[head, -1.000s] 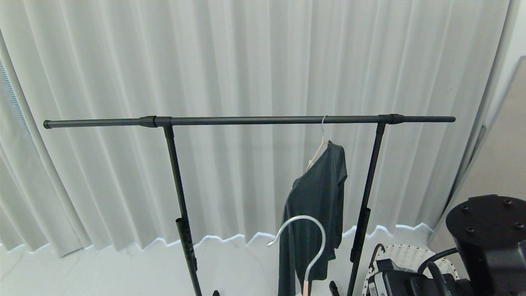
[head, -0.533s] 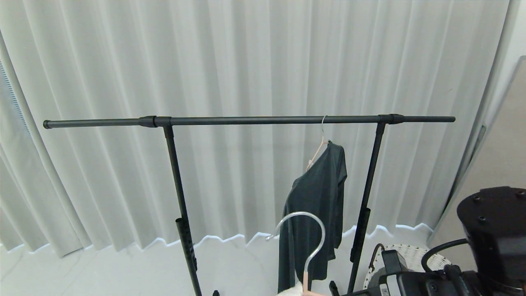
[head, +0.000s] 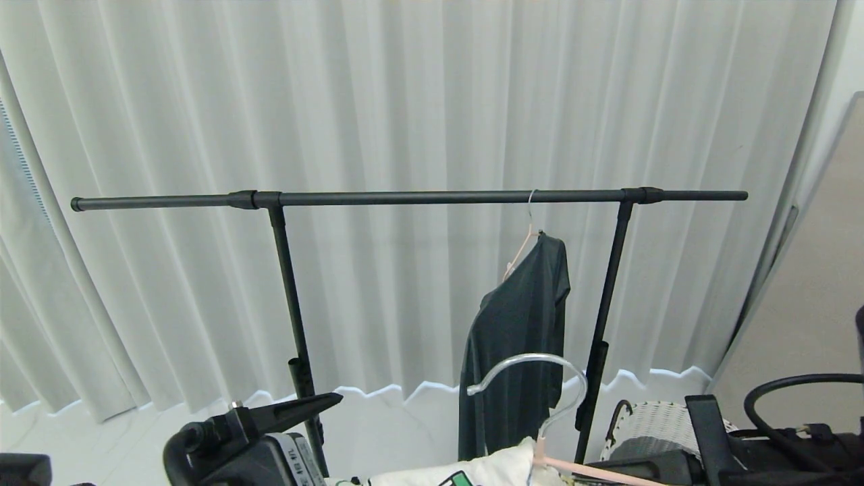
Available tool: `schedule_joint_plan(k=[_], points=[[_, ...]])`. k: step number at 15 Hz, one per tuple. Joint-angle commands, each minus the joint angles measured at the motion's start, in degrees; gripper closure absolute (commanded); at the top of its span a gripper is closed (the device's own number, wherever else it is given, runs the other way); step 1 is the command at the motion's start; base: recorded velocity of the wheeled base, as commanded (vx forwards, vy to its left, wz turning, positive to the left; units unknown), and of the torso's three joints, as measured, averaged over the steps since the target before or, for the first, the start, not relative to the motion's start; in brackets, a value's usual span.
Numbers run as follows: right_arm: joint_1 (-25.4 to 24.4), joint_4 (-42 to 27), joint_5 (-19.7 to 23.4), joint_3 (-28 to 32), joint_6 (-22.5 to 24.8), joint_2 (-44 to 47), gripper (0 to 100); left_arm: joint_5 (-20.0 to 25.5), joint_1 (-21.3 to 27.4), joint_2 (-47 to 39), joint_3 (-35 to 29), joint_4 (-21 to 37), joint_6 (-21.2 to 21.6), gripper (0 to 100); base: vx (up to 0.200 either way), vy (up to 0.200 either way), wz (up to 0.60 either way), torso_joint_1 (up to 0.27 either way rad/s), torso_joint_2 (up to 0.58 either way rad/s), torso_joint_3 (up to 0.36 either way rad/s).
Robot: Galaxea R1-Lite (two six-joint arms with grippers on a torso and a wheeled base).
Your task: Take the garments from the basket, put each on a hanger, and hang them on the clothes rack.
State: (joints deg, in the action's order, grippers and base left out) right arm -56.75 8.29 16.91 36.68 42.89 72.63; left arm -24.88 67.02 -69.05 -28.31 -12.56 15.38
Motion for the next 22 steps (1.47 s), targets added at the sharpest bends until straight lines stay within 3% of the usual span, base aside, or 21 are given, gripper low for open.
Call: schedule_joint_plan(k=[1,8,11,13,15,21,22], points=[[1.46,0.06,-0.21,-1.0,0.0,-2.58,100,0.01,-1.02,2.51,2.2,-0.1,0.0,0,0.0,0.0,0.0,0.0,0.0,0.0],[13.42,-1.17,0.05,-2.76,0.09,-8.3,100,0.01,-4.01,5.68,6.16,-0.1,0.26,0,0.0,0.0,0.0,0.0,0.0,0.0],[12.89,-1.17,1.72,-2.76,0.18,-9.35,100,0.36,-7.7,4.62,7.74,-0.1,-0.09,0,0.0,0.0,0.0,0.0,0.0,0.0],[10.96,-0.91,2.69,-2.58,0.44,-9.35,100,3.7,-11.56,2.16,8.71,-0.1,-2.55,0,0.0,0.0,0.0,0.0,0.0,0.0],[9.11,-0.82,2.69,-2.58,0.44,-9.88,100,7.74,-12.36,1.02,8.79,-0.1,-7.3,0,0.0,0.0,0.0,0.0,0.0,0.0],[7.0,-0.82,2.69,-3.2,1.67,-11.11,100,8.01,-13.76,-0.03,10.2,-1.42,-12.57,0,0.0,0.0,0.0,0.0,0.0,0.0],[7.0,-0.82,2.69,-3.2,1.76,-11.2,100,8.01,-13.76,-0.12,11.08,-3.0,-12.48,100,0.0,0.0,0.0,0.0,0.0,0.0]])
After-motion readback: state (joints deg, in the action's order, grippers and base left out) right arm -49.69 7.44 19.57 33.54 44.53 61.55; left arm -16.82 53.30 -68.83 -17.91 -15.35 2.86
